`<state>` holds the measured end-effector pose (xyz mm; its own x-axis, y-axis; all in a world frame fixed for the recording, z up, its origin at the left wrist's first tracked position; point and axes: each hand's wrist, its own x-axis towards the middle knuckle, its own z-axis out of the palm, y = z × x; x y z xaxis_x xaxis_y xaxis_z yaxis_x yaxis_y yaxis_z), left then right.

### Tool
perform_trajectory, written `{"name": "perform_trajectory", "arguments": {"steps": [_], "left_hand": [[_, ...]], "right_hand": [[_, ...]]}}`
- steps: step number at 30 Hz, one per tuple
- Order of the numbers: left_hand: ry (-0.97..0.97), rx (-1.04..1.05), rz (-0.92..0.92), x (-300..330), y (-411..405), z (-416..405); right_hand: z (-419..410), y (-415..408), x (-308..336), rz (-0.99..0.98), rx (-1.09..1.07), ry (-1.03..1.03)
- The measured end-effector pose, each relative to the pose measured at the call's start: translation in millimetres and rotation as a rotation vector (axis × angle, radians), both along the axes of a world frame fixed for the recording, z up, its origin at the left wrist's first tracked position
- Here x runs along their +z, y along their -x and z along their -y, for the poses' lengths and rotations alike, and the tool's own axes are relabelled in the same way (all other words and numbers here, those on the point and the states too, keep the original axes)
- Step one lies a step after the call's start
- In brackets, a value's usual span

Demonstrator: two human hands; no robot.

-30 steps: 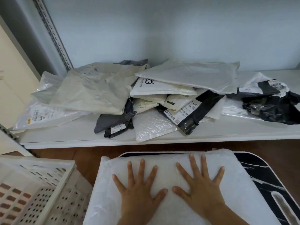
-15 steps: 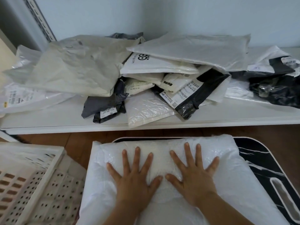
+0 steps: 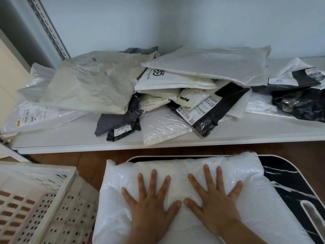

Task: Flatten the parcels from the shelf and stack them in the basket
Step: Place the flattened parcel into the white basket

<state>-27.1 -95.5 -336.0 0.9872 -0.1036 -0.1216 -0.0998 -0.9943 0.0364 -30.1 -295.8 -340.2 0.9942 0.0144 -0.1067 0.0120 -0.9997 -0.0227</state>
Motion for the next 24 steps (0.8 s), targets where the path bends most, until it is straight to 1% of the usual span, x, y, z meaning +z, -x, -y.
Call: {"name": "perform_trajectory", "arguments": {"steps": [5,8,10,12,14,15,17,18,20,21,22,23,24], "left_hand": [[0.012,0.0,-0.007,-4.6,-0.4,0.8],[0.014,0.002,-0.017,-5.0,-0.7,0.2],[0.011,-0.013,-0.041,-4.0,-0.3,1.2],[0.026,-0.027,-0.057,-6.0,-0.4,1.4],[0.027,-0.002,-0.118,-5.0,-1.3,1.2],[0.043,0.005,-0.128,-2.2,-2.1,1.8],[0.048,-0.004,-0.155,9.2,-3.9,0.9],[0.037,-0.022,-0.142,11.4,-4.2,1.5],[0.04,0.019,-0.252,17.2,-2.5,2.1],[0.019,0.032,-0.291,24.5,-1.9,4.2],[0.01,0.043,-0.3,30.8,-0.3,7.9],[0.009,0.053,-0.303,36.8,2.2,13.9],[0.026,0.054,-0.288,44.5,5.0,21.3]], "right_hand": [[0.0,-0.2,-2.5,-0.027,-0.013,0.006],[-1.3,0.4,-3.2,-0.043,0.021,0.018],[-1.1,1.3,-4.5,-0.114,0.017,0.007],[0.0,0.0,2.8,-0.144,0.018,-0.056],[1.2,-4.4,4.1,-0.117,0.03,-0.077],[2.9,-4.8,3.4,-0.159,0.023,-0.129],[3.7,-5.9,15.0,-0.311,0.024,-0.191],[5.6,-8.3,20.7,-0.356,0.029,-0.212],[11.8,-11.0,34.4,-0.441,0.024,-0.286],[16.2,-13.1,44.1,-0.46,-0.011,-0.369],[22.5,-14.0,54.2,-0.453,-0.05,-0.457],[29.7,-13.9,64.6,-0.423,-0.07,-0.49],[36.5,-11.8,71.7,-0.383,-0.05,-0.441]]}}
